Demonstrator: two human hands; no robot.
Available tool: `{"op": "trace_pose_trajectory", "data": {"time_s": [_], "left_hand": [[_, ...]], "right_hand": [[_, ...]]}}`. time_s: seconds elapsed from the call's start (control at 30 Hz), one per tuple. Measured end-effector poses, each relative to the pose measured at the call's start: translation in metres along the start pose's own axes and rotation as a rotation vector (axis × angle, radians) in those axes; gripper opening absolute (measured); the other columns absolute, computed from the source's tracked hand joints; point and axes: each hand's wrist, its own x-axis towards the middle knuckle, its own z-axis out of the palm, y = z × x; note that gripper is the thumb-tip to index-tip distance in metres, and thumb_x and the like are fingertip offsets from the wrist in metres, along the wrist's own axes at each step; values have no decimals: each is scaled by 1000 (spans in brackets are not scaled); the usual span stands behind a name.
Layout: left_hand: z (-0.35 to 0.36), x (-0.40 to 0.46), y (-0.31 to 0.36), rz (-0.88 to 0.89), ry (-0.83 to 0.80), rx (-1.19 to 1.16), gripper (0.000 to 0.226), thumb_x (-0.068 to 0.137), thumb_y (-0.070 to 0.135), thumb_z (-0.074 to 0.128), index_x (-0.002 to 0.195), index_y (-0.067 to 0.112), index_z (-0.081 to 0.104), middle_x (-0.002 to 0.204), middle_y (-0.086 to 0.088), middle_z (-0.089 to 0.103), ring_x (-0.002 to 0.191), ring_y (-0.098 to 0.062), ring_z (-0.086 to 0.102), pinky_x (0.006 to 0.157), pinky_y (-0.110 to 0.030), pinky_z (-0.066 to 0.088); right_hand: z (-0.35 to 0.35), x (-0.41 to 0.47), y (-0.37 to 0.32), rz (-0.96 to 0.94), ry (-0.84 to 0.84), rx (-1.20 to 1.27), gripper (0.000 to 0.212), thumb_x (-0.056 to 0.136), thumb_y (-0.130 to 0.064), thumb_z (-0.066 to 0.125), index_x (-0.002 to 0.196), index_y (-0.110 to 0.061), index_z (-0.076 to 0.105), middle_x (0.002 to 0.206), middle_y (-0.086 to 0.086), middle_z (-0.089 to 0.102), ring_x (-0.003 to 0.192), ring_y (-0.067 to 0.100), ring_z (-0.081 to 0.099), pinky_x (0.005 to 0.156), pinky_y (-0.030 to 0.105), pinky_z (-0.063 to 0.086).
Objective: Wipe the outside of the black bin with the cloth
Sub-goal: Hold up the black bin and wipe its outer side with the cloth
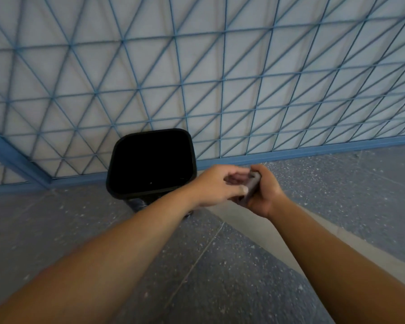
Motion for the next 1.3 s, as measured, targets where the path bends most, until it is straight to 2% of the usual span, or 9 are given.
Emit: {"op": "trace_pose_trajectory", "data": {"time_s": [0.17, 0.33, 0.43, 0.57, 0.73, 0.83, 1.0, 1.17, 1.3], "left_hand": [[-52, 1, -28, -2, 587, 503, 49, 94, 48, 60, 128, 13, 62, 125, -6, 61, 117, -24, 56, 98, -40, 48], [-44, -3, -57, -421, 265, 846, 93, 86, 82, 30, 147, 12, 36, 141, -14, 53, 125, -34, 53, 93, -43, 47], [-38, 9, -59, -399, 308, 893, 75, 96, 69, 30, 139, 9, 42, 126, -16, 62, 112, -36, 61, 80, -40, 47], [-32, 15, -56, -389, 322, 877, 49, 105, 46, 28, 125, 6, 48, 118, -16, 64, 105, -36, 62, 74, -38, 41], [-30, -5, -60, -332, 236, 919, 47, 105, 46, 28, 127, 9, 45, 101, -10, 63, 92, -32, 63, 73, -40, 48], [-34, -15, -61, -334, 130, 881, 49, 104, 48, 30, 133, 9, 39, 85, -3, 55, 84, -30, 62, 68, -40, 45], [-43, -19, -60, -357, 32, 750, 68, 101, 60, 22, 144, 9, 38, 130, -12, 61, 121, -32, 58, 99, -46, 47], [-42, -11, -71, -296, 82, 769, 67, 102, 58, 19, 127, 11, 59, 120, -12, 66, 113, -29, 62, 99, -47, 48], [-39, -7, -76, -256, 117, 791, 63, 103, 54, 20, 112, 12, 65, 102, -10, 70, 97, -27, 66, 91, -46, 50]], "right_hand": [[7, 7, 14, -110, 78, -21, 31, 105, -35, 46, 116, -13, 63, 108, 14, 67, 100, 33, 64, 84, 44, 53], [3, 17, 29, -161, 70, -59, 35, 105, -34, 47, 120, -8, 65, 108, 15, 70, 115, 35, 62, 115, 53, 46], [-1, 28, 33, -157, 77, -36, 39, 106, -34, 45, 130, -7, 62, 107, 14, 70, 111, 33, 63, 114, 50, 46], [-7, 45, 44, -184, 94, -40, 35, 103, -34, 45, 98, -7, 66, 90, 13, 67, 87, 29, 63, 88, 42, 51], [-7, 48, 47, -180, 77, 23, 60, 97, -39, 57, 144, -1, 56, 132, 24, 61, 117, 37, 60, 122, 52, 40], [-7, 50, 56, -166, 80, 52, 65, 93, -44, 60, 147, -6, 57, 144, 25, 60, 126, 40, 60, 123, 58, 39], [-5, 61, 73, -106, 34, 49, 36, 104, -40, 51, 104, -10, 70, 87, 14, 65, 86, 30, 60, 96, 48, 45], [25, 67, 80, -172, 19, 42, 54, 100, -51, 49, 121, -6, 70, 116, 17, 72, 114, 32, 65, 117, 51, 45], [53, 72, 85, -304, -43, -78, 64, 110, -58, 32, 148, -13, 57, 149, 13, 61, 137, 20, 57, 119, 32, 39]]}}
